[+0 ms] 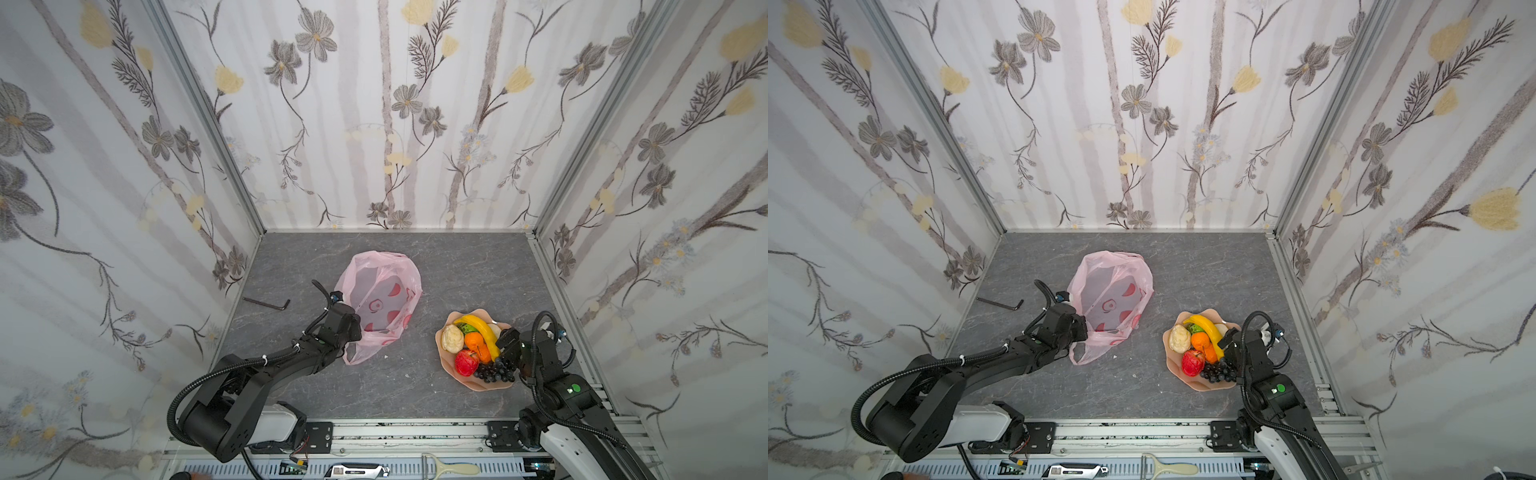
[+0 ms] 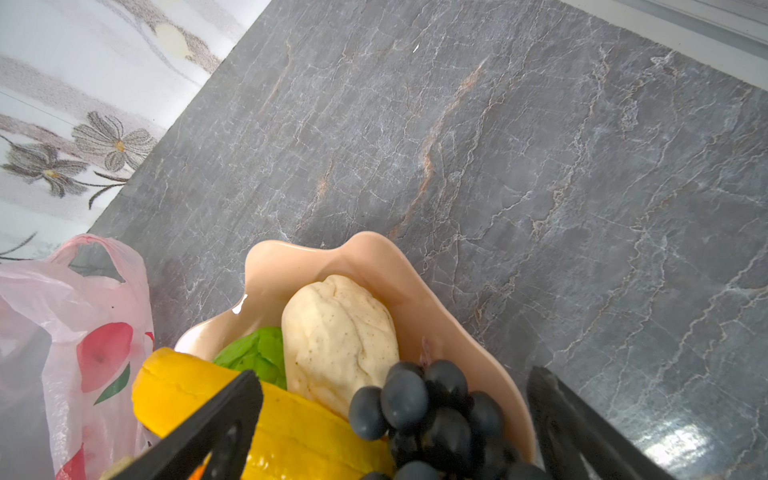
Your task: Take the fake fruits out of the plastic bag
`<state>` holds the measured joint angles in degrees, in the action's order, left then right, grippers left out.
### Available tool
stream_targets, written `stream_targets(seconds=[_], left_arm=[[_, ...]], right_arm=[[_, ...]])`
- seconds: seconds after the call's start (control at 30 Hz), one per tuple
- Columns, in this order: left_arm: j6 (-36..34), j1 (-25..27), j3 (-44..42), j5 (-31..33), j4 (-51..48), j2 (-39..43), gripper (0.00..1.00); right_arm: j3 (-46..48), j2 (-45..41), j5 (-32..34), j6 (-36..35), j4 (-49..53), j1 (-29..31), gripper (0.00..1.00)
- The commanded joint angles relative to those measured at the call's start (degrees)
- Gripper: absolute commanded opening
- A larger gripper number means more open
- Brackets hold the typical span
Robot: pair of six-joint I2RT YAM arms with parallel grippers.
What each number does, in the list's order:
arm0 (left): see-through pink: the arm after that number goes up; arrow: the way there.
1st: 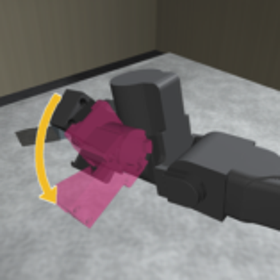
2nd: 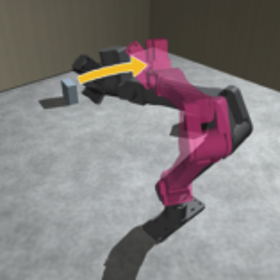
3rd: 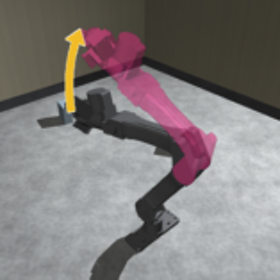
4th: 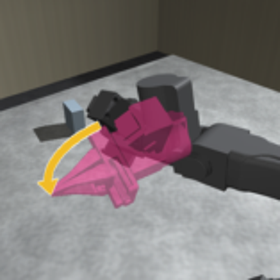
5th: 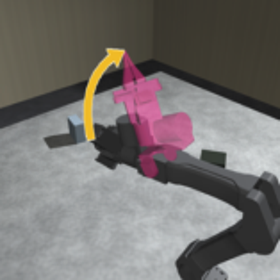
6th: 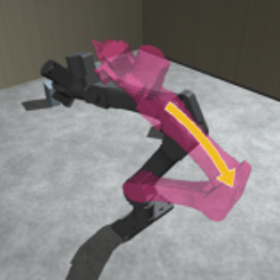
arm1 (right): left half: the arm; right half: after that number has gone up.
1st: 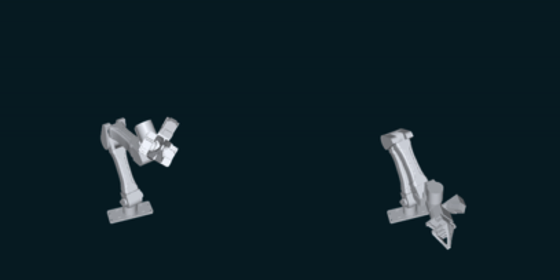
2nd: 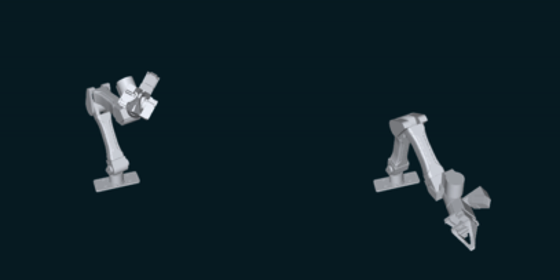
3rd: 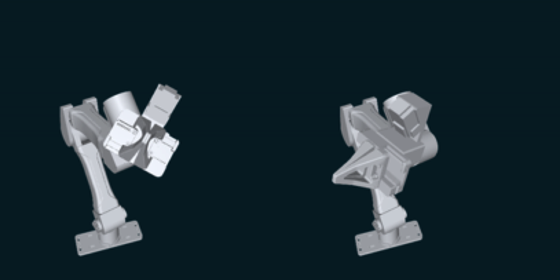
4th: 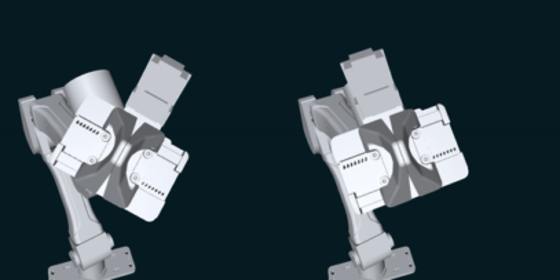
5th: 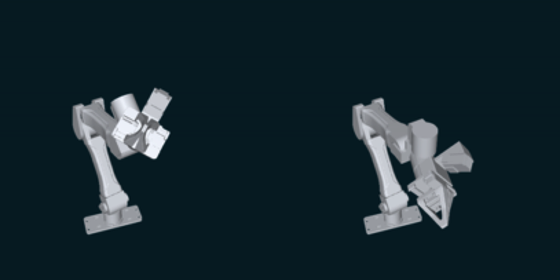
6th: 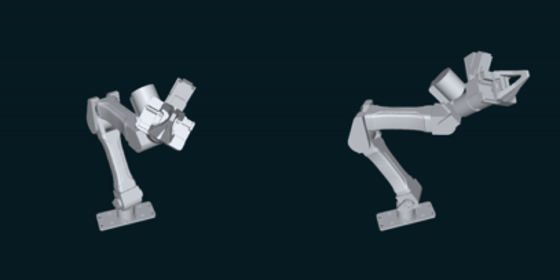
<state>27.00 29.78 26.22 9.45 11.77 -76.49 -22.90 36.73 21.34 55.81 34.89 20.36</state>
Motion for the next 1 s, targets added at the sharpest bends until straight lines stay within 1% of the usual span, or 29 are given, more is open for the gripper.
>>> stream_targets(seconds=[0.0, 0.2, 0.4, 0.5, 0.6, 0.73, 0.8, 0.87, 0.97], left_arm=[[-0.12, 0.01, 0.26, 0.48, 1.13, 0.2, 0.04], [0.05, 0.79, 2.16, -0.09, 0.37, -1.1, 0.03], [0.76, 2.03, 7.87, -0.31, -3.4, -3.56, 0.04], [0.5, 2.12, 12.25, -0.79, -4.84, -6.69, 0.04], [-0.18, 2.14, 17.56, -1.74, -6.24, -10.95, 0.04], [-1.39, 2.17, 25.97, -4.35, -8.76, -17.42, 0.07], [-2.14, 2.12, 30.25, -5.05, -10.46, -20.49, 0.1], [-3.18, 2.21, 35.09, -5.19, -12.86, -23.4, 0.19], [-4.85, 2.21, 42.96, -3.49, -17.38, -27.96, 0.26]], right_arm=[[-0.81, 0.84, 0.67, -0.72, -2.53, -0.33, 1.0], [-2.43, 0.72, 2.35, -0.74, -1.47, -0.93, 1.0], [-6.26, 0.47, 5.67, -1.42, 2.58, -1.53, 0.99], [-7.18, 0.36, 6.2, -1.72, 3.37, -1.66, 1.0], [-7.68, 0.62, 6.5, -0.53, 5.04, -1.82, 1.0], [-7.27, -0.12, 5.93, 0.78, 6.23, -1.95, 1.0], [-7.01, -0.75, 5.58, 0.88, 6.21, -2.05, 1.0], [-6.85, -1.19, 5.08, 0.88, 5.91, -2.01, 1.0], [-6.61, -1.21, 4.09, 0.64, 5.15, -2.0, 1.0]])
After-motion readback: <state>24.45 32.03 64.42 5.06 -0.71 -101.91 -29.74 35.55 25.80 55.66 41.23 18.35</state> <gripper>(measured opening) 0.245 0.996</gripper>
